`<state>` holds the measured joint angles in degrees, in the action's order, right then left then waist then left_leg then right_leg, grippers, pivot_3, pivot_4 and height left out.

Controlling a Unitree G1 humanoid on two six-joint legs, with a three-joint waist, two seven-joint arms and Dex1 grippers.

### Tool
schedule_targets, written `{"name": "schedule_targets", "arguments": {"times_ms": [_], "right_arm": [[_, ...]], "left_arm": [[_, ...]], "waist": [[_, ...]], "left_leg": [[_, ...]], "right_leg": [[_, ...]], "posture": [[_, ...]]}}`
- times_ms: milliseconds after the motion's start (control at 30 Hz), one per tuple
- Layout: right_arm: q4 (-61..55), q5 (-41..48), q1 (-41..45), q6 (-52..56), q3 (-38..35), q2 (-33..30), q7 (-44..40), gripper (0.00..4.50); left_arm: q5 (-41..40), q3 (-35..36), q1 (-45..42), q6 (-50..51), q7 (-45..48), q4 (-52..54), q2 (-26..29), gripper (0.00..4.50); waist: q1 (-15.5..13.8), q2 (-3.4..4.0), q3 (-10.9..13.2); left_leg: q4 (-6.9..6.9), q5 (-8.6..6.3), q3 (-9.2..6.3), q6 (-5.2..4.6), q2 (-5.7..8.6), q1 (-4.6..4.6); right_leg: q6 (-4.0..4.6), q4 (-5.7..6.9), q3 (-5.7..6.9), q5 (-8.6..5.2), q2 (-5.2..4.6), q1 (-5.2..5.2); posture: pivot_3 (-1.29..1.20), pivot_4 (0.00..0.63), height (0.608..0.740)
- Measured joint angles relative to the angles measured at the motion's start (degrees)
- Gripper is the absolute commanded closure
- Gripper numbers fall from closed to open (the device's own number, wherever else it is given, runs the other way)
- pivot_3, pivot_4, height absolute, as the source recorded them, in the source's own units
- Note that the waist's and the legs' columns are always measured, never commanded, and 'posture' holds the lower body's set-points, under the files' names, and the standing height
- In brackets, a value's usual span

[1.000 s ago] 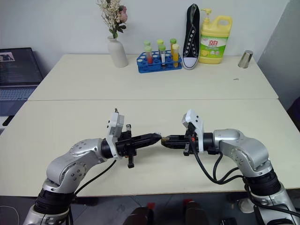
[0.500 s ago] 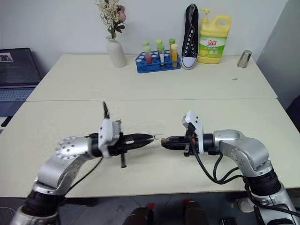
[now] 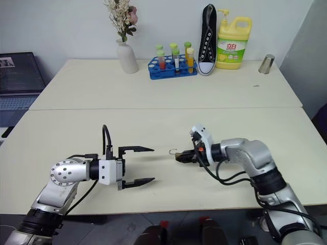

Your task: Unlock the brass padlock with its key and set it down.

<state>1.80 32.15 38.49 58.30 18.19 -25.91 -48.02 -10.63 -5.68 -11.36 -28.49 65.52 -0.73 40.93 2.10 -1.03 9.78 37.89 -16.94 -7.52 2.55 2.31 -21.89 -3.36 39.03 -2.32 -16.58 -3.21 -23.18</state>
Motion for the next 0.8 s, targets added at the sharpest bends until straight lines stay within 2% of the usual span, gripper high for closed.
{"name": "schedule_targets", "arguments": {"times_ms": [67,233,367,500,633,800], "right_arm": [[3.97,-2.44,1.03,-1.24,1.77,1.88,0.21,4.36],[7.41,-6.18,2.42,-4.13,3.49,0.93,-2.58,2.71],[6.65,-8.35,2.6,-6.75,3.39,-2.61,-4.49,1.32],[-0.76,-11.33,-2.7,-12.12,2.8,-11.28,-6.28,0.03],[-8.17,-12.52,-9.07,-15.34,-0.26,-17.05,-6.89,0.03],[-20.2,-11.37,-18.37,-18.15,-8.54,-23.48,-7.96,0.03]], "left_arm": [[0.17,-0.18,0.03,-0.26,0.0,-0.15,-0.07,0.0],[0.07,-0.7,0.02,1.08,0.11,-0.09,-0.11,0.0],[-1.12,-1.08,0.93,6.97,-0.06,1.66,-0.07,0.0],[-4.51,-0.63,2.31,17.93,-1.83,5.67,0.37,0.0],[-4.49,0.16,2.78,25.58,-3.88,7.57,2.02,0.0],[-3.2,1.42,3.31,27.99,-5.95,9.33,3.0,0.0]], "waist": [[0.07,0.01,0.0],[-0.07,0.01,0.0],[-0.14,0.01,0.0],[-0.44,0.0,0.0],[-0.2,0.04,0.02],[-0.31,0.05,0.02]], "left_leg": [[-0.01,0.01,-0.03,0.02,-0.01,-0.01],[0.04,0.03,-0.03,0.05,-0.01,-0.03],[0.03,0.0,-0.04,-0.01,-0.01,-0.02],[0.04,-0.01,-0.09,-0.02,-0.01,-0.06],[0.02,-0.02,-0.05,-0.03,-0.01,-0.05],[-0.01,-0.02,-0.07,-0.03,-0.08,-0.05]], "right_leg": [[0.0,0.02,0.01,0.0,0.01,-0.02],[0.0,0.0,-0.01,0.0,-0.09,0.0],[-0.01,0.0,0.01,0.01,-0.08,0.0],[-0.01,-0.02,0.05,0.0,-0.12,0.03],[-0.01,0.0,0.04,0.0,-0.03,0.01],[-0.01,-0.02,0.06,0.0,0.04,0.03]], "posture": [[0.0,0.15,0.74],[0.0,0.15,0.74],[0.0,0.15,0.74],[0.0,0.15,0.74],[0.0,0.15,0.74],[0.0,0.15,0.74]]}}
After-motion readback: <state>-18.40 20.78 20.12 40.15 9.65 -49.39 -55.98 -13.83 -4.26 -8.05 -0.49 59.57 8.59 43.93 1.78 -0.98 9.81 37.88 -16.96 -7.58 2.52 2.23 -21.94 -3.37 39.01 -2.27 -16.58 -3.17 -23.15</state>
